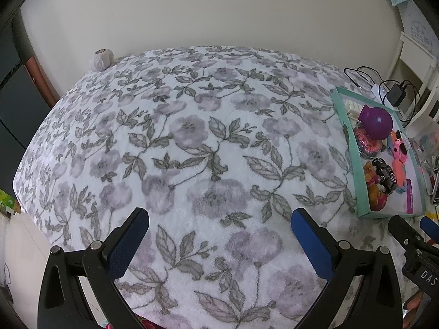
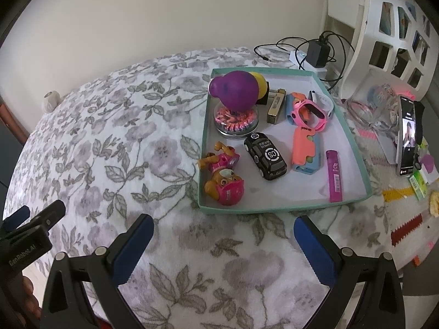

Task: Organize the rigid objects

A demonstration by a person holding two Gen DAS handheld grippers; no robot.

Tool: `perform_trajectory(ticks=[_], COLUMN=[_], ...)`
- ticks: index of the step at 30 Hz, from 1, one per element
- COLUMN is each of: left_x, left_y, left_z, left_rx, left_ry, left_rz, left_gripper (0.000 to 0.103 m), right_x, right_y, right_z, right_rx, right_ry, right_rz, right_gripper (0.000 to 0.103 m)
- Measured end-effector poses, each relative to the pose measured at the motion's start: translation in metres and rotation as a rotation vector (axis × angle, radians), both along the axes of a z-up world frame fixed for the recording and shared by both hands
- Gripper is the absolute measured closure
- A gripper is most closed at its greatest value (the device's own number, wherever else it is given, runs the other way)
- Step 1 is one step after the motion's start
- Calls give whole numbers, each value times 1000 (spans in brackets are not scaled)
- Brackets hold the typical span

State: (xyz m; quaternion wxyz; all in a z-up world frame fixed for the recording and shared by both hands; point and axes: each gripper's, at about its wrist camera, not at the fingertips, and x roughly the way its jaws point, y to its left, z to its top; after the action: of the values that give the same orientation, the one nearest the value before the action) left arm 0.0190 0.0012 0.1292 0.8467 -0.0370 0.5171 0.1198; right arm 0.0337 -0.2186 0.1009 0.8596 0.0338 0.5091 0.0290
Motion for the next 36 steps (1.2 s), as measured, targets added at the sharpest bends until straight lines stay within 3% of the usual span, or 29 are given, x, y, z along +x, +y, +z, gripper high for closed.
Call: perform_trajectory(ticks=[36], left_x=[3], left_y=[2], left_z=[-5], left_rx=[23], left_ry=[7], left_rz=[-7], left_gripper=[0], right_x=[4], right_y=[-1], right_z=[-7], right_rx=[1], right_ry=[25], right_rz=[7], right_gripper=[0])
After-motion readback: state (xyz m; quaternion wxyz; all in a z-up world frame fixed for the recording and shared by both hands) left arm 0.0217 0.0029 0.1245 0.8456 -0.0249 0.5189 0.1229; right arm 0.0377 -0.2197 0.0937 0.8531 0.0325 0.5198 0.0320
